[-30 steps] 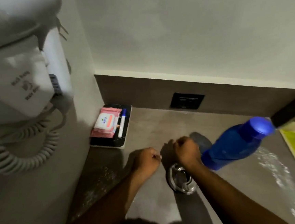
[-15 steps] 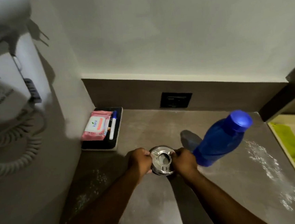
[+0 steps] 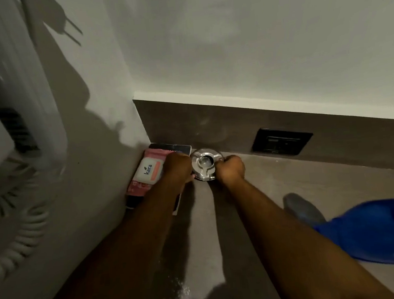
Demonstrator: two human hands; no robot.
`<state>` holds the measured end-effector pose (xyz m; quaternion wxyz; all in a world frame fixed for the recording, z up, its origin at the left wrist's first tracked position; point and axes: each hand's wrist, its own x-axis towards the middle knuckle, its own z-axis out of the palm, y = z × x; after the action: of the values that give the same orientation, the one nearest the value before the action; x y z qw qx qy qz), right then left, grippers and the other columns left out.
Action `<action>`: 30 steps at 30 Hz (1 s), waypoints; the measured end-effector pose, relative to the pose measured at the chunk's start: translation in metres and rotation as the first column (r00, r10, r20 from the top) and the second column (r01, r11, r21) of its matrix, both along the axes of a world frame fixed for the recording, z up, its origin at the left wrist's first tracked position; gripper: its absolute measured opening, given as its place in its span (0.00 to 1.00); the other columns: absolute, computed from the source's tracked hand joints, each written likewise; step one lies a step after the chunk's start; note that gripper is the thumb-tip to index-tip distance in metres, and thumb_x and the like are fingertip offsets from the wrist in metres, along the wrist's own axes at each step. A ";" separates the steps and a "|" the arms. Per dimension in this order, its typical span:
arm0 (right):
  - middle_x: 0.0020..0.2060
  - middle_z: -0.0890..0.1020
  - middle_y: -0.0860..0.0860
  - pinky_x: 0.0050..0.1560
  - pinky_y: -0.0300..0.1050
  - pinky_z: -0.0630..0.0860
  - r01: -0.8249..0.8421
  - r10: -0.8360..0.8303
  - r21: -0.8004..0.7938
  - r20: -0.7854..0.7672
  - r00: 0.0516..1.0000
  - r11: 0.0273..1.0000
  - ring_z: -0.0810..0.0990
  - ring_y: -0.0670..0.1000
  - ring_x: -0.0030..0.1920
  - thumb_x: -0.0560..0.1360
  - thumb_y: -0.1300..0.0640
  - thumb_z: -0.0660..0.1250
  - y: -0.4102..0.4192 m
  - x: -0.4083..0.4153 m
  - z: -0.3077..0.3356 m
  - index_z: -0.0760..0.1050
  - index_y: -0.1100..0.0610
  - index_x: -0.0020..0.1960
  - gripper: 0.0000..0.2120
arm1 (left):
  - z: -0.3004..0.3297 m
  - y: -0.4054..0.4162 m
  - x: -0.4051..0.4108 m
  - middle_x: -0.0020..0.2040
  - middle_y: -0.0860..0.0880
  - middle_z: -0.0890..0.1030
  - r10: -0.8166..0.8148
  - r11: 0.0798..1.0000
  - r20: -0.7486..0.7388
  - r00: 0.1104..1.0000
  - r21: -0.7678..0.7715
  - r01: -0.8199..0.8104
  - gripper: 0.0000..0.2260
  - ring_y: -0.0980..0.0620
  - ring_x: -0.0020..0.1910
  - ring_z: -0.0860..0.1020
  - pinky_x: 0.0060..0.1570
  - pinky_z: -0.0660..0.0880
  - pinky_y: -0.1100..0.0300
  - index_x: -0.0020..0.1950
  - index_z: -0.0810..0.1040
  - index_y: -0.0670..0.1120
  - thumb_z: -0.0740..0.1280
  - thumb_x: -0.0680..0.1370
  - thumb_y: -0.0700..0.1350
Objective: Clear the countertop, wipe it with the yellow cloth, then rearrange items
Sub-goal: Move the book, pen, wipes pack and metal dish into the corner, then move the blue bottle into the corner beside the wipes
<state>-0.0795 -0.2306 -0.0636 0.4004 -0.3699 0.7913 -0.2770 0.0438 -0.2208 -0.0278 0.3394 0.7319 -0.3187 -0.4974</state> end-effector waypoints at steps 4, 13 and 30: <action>0.58 0.80 0.62 0.57 0.49 0.76 0.011 -0.010 0.021 -0.034 0.999 1.000 0.79 0.61 0.57 0.78 0.56 0.63 -0.007 0.001 -0.005 0.78 0.63 0.59 0.14 | -0.012 -0.010 -0.006 0.64 0.40 0.77 -0.013 1.000 0.127 0.992 0.021 0.011 0.15 0.52 0.45 0.79 0.51 0.79 0.57 0.65 0.73 0.41 0.60 0.79 0.40; 0.46 0.79 0.52 0.50 0.42 0.71 0.143 -0.124 -0.109 0.165 0.979 0.984 0.76 0.50 0.46 0.77 0.59 0.66 0.053 -0.007 0.014 0.79 0.59 0.53 0.07 | 0.002 0.037 -0.021 0.58 0.42 0.80 -0.039 0.996 0.241 0.970 -0.066 0.057 0.12 0.45 0.56 0.78 0.46 0.73 0.63 0.59 0.78 0.41 0.60 0.78 0.38; 0.59 0.73 0.48 0.45 0.39 0.73 0.482 -0.470 -0.474 0.154 0.869 0.737 0.75 0.46 0.54 0.66 0.45 0.77 0.281 -0.194 0.083 0.62 0.44 0.70 0.38 | 0.027 0.171 -0.186 0.71 0.55 0.70 -0.722 0.627 0.310 0.618 -0.084 0.775 0.38 0.51 0.67 0.72 0.62 0.74 0.47 0.73 0.59 0.60 0.75 0.67 0.53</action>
<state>-0.2733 0.0500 0.0189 0.2166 -0.2423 0.7556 -0.5687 -0.1418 -0.0503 -0.0011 0.1323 0.5464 -0.6858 -0.4622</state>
